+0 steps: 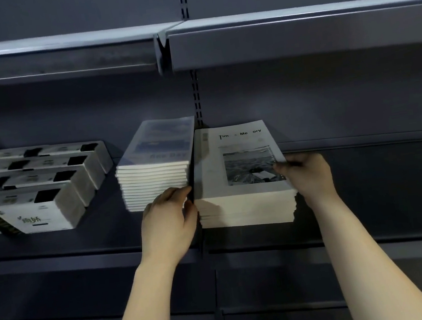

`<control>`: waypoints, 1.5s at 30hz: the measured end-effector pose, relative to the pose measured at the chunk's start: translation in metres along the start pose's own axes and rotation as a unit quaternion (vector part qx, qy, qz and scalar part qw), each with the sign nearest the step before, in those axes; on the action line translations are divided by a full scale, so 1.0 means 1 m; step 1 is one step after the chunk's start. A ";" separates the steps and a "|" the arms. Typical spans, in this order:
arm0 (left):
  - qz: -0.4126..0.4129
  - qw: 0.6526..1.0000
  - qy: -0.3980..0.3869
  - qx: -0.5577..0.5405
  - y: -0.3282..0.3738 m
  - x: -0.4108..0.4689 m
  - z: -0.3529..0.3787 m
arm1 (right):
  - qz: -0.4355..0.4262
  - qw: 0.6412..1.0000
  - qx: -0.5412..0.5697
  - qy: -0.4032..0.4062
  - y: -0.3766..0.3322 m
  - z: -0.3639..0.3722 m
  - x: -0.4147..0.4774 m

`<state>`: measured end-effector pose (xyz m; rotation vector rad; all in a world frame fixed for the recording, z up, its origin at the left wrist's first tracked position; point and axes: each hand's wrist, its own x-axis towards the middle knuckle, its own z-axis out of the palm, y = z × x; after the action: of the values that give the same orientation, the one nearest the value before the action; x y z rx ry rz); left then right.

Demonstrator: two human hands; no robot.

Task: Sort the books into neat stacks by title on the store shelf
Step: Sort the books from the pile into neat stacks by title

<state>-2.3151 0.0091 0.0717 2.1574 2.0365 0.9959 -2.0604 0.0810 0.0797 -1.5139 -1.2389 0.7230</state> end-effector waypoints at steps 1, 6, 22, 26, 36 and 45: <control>-0.013 0.999 -0.009 -0.029 -0.001 0.002 0.002 | 0.000 1.000 0.003 -0.003 0.000 0.001 0.000; -0.156 0.950 -0.075 -0.261 0.016 0.015 0.010 | 0.051 0.990 0.112 -0.066 0.001 -0.002 0.001; -0.298 0.727 -0.164 -0.596 0.009 0.050 0.040 | 0.159 0.906 0.335 -0.204 0.022 0.010 0.003; -0.300 0.708 -0.151 -0.620 0.009 0.048 0.043 | 0.152 0.901 0.347 -0.210 0.021 0.012 0.004; -0.292 0.716 -0.154 -0.615 0.013 0.049 0.048 | 0.137 0.888 0.381 -0.221 0.025 0.010 0.003; -0.315 0.712 -0.135 -0.613 0.009 0.054 0.052 | 0.157 0.889 0.377 -0.207 0.025 0.011 0.003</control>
<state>-2.2861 0.0778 0.0570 0.7492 1.1147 1.2221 -2.0607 0.0879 0.0529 -0.9209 -0.8335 1.5941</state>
